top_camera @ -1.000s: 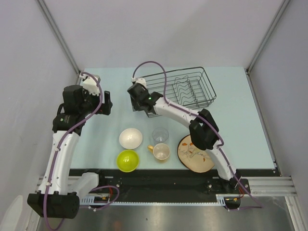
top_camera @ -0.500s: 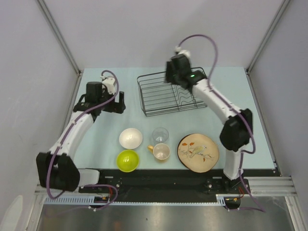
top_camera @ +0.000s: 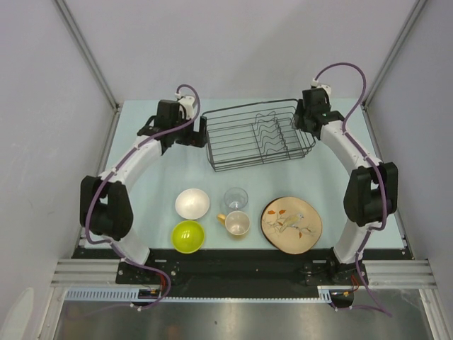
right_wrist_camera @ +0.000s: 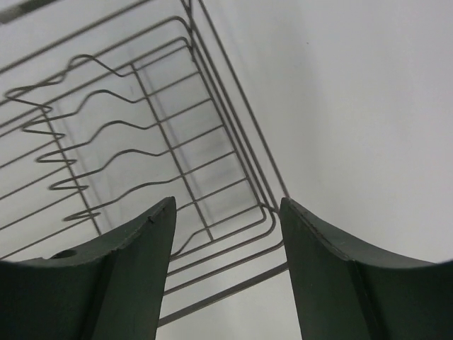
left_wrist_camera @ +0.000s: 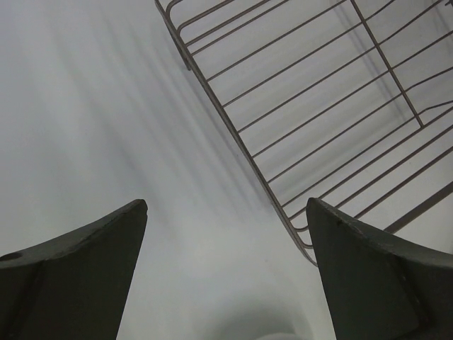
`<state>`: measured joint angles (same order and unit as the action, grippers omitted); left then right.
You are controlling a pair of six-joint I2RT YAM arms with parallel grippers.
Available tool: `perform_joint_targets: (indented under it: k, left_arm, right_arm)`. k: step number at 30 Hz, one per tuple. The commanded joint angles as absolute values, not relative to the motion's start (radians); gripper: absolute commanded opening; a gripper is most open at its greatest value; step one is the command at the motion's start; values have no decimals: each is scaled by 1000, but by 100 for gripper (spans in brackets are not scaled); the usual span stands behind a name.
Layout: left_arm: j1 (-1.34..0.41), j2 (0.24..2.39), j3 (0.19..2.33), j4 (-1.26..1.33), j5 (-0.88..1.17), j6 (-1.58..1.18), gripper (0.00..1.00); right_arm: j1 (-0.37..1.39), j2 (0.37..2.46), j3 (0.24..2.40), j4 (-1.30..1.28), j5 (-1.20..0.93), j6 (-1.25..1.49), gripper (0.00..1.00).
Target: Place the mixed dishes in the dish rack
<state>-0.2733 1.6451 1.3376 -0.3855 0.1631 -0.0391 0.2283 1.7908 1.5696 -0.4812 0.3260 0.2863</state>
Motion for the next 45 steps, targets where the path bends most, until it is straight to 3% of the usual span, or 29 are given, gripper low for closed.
perform_joint_targets:
  k: [1, 14, 24, 36, 39, 45]
  left_arm:
    - [-305, 1678, 1382, -344, 155, -67, 100]
    - [-341, 1756, 1359, -327, 107, -29, 100]
    - [-345, 1763, 1295, -314, 52, 67, 100]
    - [-345, 1683, 1184, -299, 23, 129, 100]
    - [-344, 1664, 1158, -298, 9, 138, 100]
    - [-344, 1643, 1132, -279, 8, 143, 100]
  right_arm:
    - [169, 1828, 1554, -436, 331, 278, 64]
    - [123, 1871, 1519, -451, 311, 305, 62]
    - [166, 1832, 1474, -551, 359, 362, 47]
    - [293, 1686, 1290, -580, 449, 405, 42]
    - [327, 1637, 1246, -581, 466, 413, 33]
    - [359, 1568, 1147, -601, 483, 442, 39]
